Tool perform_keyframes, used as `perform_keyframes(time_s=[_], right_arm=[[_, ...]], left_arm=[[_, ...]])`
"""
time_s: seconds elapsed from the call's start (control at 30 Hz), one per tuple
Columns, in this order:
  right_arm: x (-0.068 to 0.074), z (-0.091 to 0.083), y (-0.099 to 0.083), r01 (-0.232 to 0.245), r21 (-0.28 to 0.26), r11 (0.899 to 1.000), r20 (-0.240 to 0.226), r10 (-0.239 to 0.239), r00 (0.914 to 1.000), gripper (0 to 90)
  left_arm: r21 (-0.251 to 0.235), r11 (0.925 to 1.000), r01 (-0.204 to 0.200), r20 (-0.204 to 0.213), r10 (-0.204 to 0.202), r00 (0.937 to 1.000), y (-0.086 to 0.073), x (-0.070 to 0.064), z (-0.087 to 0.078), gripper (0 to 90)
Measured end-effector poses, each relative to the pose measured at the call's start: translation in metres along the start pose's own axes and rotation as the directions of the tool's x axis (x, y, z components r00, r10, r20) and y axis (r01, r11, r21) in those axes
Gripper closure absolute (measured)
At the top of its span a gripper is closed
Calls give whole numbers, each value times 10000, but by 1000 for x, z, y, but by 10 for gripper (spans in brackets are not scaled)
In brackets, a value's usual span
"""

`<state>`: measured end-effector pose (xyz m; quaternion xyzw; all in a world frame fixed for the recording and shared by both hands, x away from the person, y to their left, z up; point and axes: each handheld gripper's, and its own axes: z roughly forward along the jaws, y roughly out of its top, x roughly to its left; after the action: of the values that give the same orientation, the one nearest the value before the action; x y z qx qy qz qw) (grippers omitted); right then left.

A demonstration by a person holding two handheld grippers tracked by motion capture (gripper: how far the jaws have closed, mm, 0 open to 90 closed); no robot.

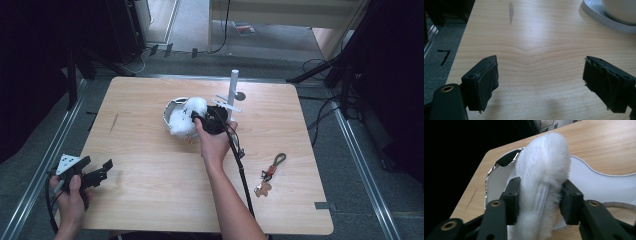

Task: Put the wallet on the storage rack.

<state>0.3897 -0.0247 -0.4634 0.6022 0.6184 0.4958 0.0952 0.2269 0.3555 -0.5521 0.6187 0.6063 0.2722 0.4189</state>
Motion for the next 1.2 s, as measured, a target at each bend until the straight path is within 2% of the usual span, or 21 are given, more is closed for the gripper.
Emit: perform_keyframes(time_s=[0.07,0.17,0.23,0.33,0.4,0.53,0.63,0.8,0.83,0.87,0.9,0.93,0.97,1.0,1.03,1.07,1.17,1.2], right_arm=[[4,-1,0,-82,-8,10000,170,82,9998,703],[6,-3,0,-188,17,9998,388,188,9991,759],[9,-7,-1,-146,-207,9997,640,159,9978,771],[15,-14,-3,-26,-780,9970,743,84,9972,776],[21,-17,-6,11,-1200,9928,864,93,9962,779],[29,-21,-10,392,-1948,9801,1240,-150,9922,780],[35,-19,-14,953,-2352,9673,1652,-569,9846,780],[45,-10,-28,2157,-2362,9475,2439,-1571,9570,776],[47,-8,-32,2579,-2351,9371,2666,-1930,9443,776],[48,-7,-34,2817,-2354,9302,2763,-2138,9370,776],[51,-5,-38,3158,-2268,9213,2891,-2460,9252,775],[52,-4,-40,3302,-2227,9172,2970,-2588,9191,775],[53,-1,-43,3584,-2092,9098,3061,-2872,9077,774],[54,1,-45,3693,-1970,9082,3073,-3005,9029,772],[53,3,-46,3676,-1793,9126,2994,-3053,9040,768],[51,5,-46,3450,-1585,9251,2817,-2926,9138,762],[43,12,-44,2873,-1102,9515,2581,-2518,9327,749],[42,13,-44,2795,-1015,9548,2568,-2463,9346,746]], left_arm=[[13,10000,-22,-7,22,10000,0,0,0,140],[-2,10000,7,3,-7,10000,0,0,0,140],[-1,10000,11,-1,-11,10000,0,0,0,140],[1,10000,16,-6,-16,10000,0,0,0,140],[-1,10000,24,-10,-24,10000,0,0,0,140],[-4,10000,18,-12,-18,10000,0,0,0,140],[-1,10000,17,-8,-17,10000,0,0,0,140],[-6,10000,33,-8,-33,10000,0,0,0,140],[0,10000,37,-6,-37,10000,0,0,0,140],[1,10000,40,-4,-40,10000,0,0,0,140],[4,10000,42,1,-42,10000,0,0,0,140],[7,10000,38,6,-38,10000,0,0,0,140],[13,10000,37,6,-37,10000,0,0,0,140],[24,10000,29,-3,-29,10000,0,0,0,140],[26,10000,32,4,-32,10000,0,0,0,141],[34,10000,43,33,-43,10000,0,0,0,140],[48,10000,18,31,-18,10000,0,0,0,141],[50,10000,19,34,-19,10000,0,0,1,140]])
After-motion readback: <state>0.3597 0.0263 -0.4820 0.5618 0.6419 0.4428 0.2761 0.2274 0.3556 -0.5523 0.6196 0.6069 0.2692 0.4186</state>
